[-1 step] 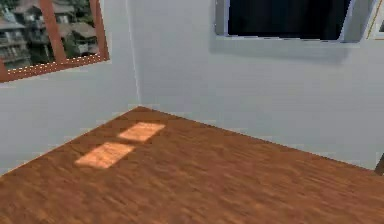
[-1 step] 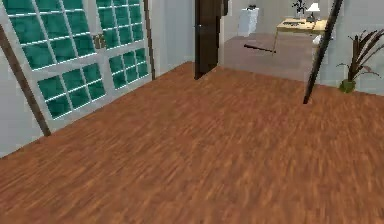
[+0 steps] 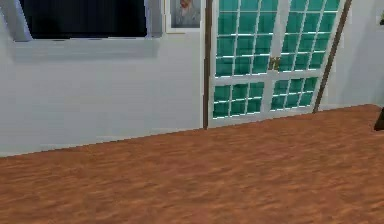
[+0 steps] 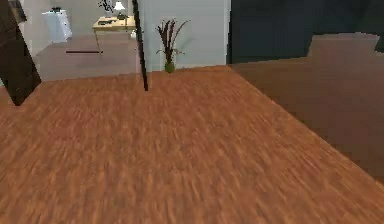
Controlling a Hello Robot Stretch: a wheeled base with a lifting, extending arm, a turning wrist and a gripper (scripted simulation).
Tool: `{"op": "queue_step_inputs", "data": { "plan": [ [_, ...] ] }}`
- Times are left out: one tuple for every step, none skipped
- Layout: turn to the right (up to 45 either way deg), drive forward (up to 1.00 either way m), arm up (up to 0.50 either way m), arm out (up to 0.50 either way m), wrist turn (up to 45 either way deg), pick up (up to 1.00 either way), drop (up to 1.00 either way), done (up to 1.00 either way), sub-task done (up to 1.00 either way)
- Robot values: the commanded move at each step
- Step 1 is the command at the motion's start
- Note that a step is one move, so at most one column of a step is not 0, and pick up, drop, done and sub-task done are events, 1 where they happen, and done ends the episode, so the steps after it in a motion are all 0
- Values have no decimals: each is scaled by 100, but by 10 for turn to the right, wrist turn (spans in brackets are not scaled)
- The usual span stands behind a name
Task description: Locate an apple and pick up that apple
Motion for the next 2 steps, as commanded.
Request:
{"op": "queue_step_inputs", "data": {
  "plan": [
    [450, 0, 0, 0, 0, 0, 0, 0, 0],
    [450, 0, 0, 0, 0, 0, 0, 0, 0]
  ]
}}
